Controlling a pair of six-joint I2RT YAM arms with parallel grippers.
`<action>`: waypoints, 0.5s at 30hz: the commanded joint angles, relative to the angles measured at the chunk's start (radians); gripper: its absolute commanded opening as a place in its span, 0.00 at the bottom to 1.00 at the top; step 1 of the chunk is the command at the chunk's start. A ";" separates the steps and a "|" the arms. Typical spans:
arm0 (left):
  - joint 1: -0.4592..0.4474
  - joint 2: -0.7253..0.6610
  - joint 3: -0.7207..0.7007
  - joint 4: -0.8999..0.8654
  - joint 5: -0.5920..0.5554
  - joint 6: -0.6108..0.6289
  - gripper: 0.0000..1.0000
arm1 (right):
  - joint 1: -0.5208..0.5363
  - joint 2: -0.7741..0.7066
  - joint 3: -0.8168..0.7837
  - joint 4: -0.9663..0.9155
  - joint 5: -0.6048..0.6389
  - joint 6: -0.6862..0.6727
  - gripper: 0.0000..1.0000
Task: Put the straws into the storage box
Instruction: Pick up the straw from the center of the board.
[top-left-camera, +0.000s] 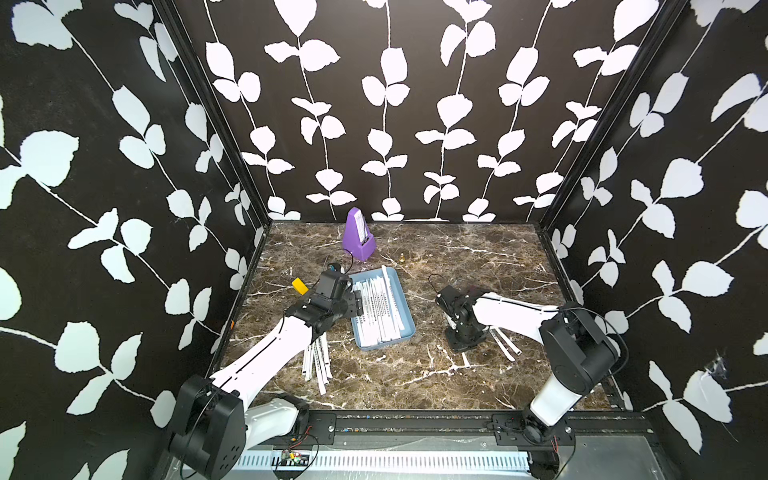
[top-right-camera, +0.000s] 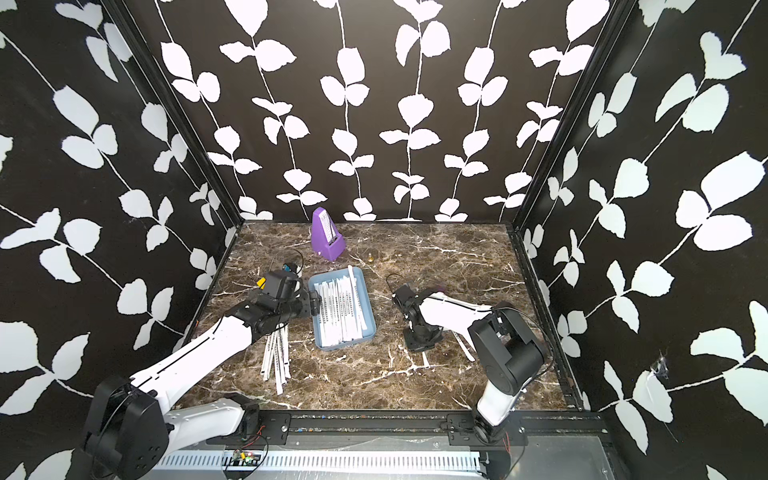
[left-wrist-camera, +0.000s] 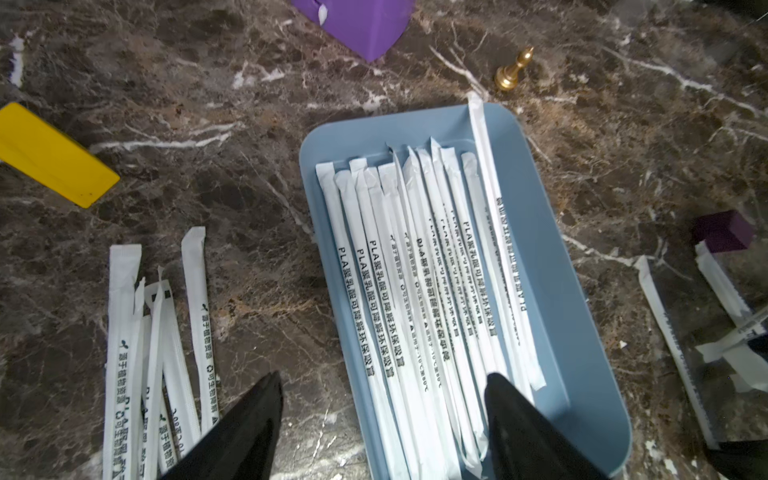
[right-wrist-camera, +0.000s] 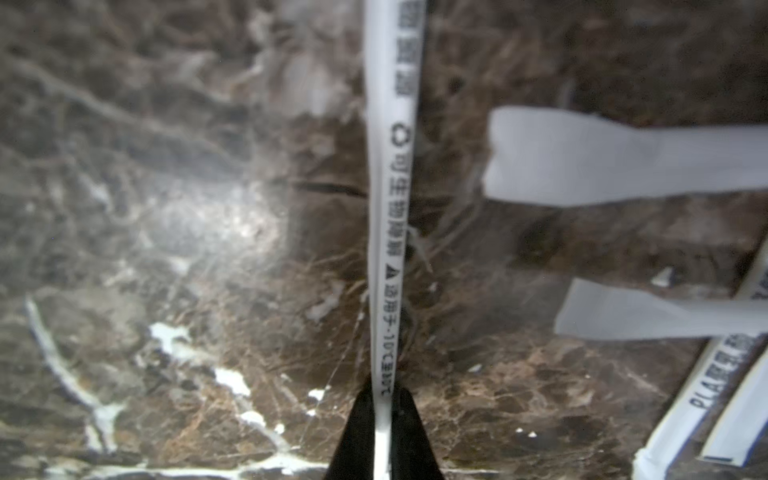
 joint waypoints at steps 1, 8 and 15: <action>0.000 0.003 0.001 -0.005 -0.004 0.008 0.78 | -0.037 0.005 0.074 -0.023 0.013 0.006 0.28; 0.002 -0.022 0.002 -0.054 -0.027 0.004 0.78 | -0.089 0.093 0.147 0.027 0.009 -0.026 0.28; 0.002 -0.024 -0.013 -0.052 -0.021 -0.006 0.78 | -0.080 0.155 0.197 0.051 -0.030 -0.048 0.28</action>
